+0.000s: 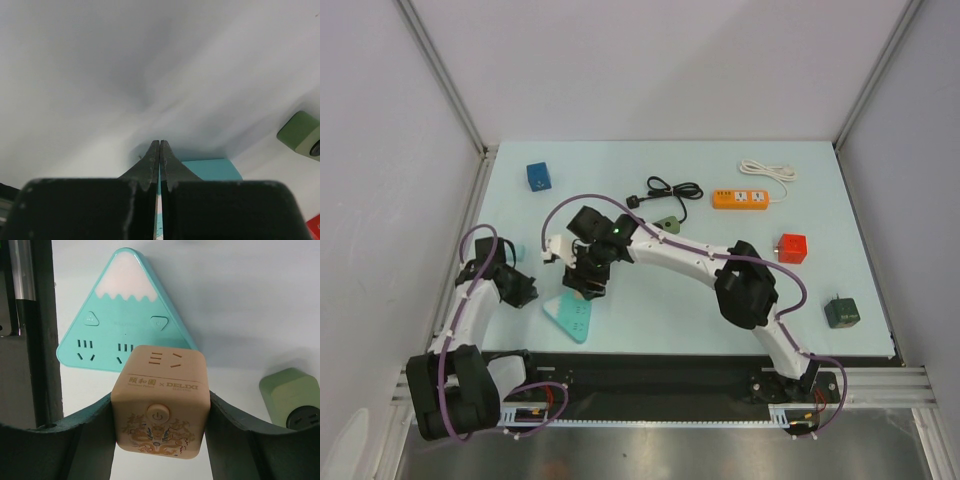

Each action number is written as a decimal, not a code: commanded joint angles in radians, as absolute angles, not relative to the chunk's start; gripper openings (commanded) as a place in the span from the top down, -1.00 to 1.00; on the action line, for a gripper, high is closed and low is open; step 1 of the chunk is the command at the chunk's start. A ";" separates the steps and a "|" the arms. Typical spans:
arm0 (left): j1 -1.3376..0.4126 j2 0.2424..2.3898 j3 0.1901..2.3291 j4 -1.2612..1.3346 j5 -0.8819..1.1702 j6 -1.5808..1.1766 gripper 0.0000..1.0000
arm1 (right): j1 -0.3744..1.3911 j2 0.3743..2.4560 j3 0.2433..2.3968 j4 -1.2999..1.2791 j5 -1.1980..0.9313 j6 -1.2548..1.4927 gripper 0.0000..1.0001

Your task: Insert the plug

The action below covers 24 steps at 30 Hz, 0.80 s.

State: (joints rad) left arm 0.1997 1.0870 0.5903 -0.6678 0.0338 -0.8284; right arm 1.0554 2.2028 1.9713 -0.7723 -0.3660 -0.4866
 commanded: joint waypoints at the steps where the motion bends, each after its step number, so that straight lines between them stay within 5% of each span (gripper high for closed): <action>1: 0.212 1.085 0.581 -0.643 0.038 -0.808 0.99 | 1.061 2.223 2.005 -0.759 -0.350 -0.448 1.00; 24: 0.212 1.066 0.557 -0.618 0.089 -0.815 0.99 | 1.078 2.292 2.066 -0.820 -0.285 -0.374 1.00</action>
